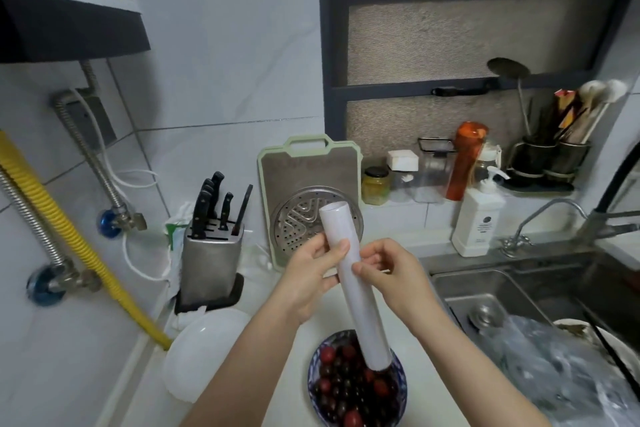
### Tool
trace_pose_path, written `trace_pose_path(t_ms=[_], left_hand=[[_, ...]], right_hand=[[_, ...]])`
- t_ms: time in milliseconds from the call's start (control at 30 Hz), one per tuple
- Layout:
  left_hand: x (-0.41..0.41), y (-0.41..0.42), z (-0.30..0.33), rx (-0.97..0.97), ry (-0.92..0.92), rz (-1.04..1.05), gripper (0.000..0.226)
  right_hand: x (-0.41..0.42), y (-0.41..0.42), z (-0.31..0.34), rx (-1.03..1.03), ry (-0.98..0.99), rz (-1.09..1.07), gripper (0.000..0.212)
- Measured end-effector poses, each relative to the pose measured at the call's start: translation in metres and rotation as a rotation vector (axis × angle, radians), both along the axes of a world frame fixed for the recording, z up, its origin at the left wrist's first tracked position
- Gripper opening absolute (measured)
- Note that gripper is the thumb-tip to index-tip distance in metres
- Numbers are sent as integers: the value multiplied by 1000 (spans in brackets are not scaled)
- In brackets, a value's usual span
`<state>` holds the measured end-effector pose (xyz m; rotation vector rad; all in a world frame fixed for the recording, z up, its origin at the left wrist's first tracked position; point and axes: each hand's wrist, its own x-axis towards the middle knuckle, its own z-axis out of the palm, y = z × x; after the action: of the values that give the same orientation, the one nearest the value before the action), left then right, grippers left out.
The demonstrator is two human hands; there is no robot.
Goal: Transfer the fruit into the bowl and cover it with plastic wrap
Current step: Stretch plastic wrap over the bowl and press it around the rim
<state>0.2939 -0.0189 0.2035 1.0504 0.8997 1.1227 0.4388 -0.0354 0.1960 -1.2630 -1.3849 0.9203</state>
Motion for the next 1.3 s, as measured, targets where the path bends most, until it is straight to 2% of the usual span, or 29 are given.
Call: trace_pose_path(t_ms=[133,367,467,600,667,833,1000,1133,1300], left_hand=[[23,-10,2,-23,-69,25,31],[45,-29,-3,-29,-141,124,31],[48,-38,-6,-32,-143,160,29],[48,-52,-8,-19,-81,192,32],[47,-58,-8,-17,-53,209,32],[43,-68,-10,-33,-61,245,32],[30,-64,-10,-70,-151,288,31],[12,-56,-3,-106,-212,374,33],[-18,-48,2,-153,-246,497,39]], right_hand=[[28,-6,0,-4,-46,18,27],[57,-17,-9,56,-86,52,14],[62,-17,-12,14,-49,101,9],[65,-14,-9,-145,64,266,13],[64,-14,-9,-182,53,326,11],[58,-16,-11,-181,37,385,12],[52,-20,-10,-124,0,403,16],[50,-23,-13,-227,3,506,35],[46,-27,-15,-274,-3,544,48]])
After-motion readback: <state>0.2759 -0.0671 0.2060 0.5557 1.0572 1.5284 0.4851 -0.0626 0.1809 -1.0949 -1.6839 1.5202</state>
